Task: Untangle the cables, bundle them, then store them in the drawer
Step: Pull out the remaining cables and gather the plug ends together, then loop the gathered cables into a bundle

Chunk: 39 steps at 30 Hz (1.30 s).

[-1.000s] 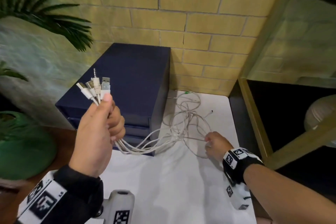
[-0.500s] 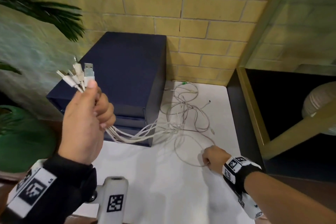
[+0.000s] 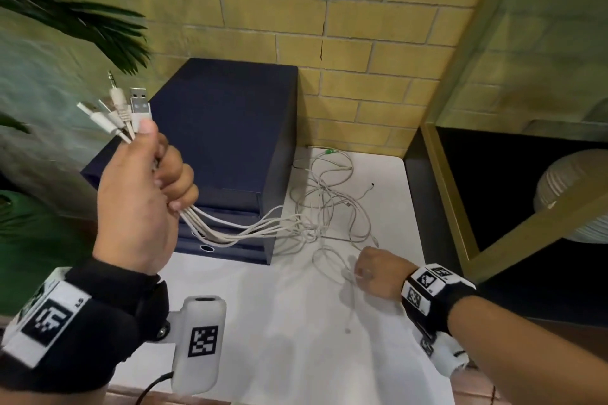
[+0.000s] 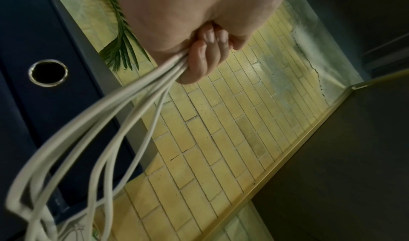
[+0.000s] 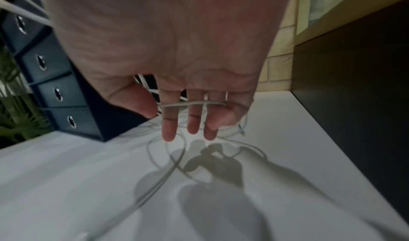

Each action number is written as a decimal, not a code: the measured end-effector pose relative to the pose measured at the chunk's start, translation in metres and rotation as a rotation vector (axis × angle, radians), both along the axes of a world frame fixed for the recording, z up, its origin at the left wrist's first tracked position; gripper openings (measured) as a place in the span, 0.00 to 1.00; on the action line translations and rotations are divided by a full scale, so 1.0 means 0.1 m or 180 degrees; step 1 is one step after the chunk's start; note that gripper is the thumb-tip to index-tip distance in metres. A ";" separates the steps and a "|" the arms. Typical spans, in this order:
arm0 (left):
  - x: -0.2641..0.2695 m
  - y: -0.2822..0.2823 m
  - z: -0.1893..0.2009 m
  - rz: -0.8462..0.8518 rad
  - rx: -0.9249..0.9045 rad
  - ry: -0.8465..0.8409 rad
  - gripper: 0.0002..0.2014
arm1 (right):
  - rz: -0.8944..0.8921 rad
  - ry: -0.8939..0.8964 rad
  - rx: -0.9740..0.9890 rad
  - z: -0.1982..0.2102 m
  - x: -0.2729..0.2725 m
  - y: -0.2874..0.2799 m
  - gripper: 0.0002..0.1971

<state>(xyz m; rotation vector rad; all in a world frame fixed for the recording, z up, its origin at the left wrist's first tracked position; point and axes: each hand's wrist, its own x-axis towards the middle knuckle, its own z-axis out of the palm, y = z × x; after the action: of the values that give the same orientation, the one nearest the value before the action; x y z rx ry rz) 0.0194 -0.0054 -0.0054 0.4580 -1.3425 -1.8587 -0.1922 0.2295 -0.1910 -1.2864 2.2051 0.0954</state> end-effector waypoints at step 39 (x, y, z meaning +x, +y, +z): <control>-0.22 0.00 -0.09 -0.0103 0.0139 -0.0219 0.18 | -0.2313 -0.2164 -0.0553 -0.36 -0.23 -0.34 0.24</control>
<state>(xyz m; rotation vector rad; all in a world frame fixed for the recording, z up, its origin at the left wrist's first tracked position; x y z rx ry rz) -0.0022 -0.0055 -0.0140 0.5301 -1.3643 -1.9173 -0.2149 0.1956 -0.2265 -0.4119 1.9386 -0.7155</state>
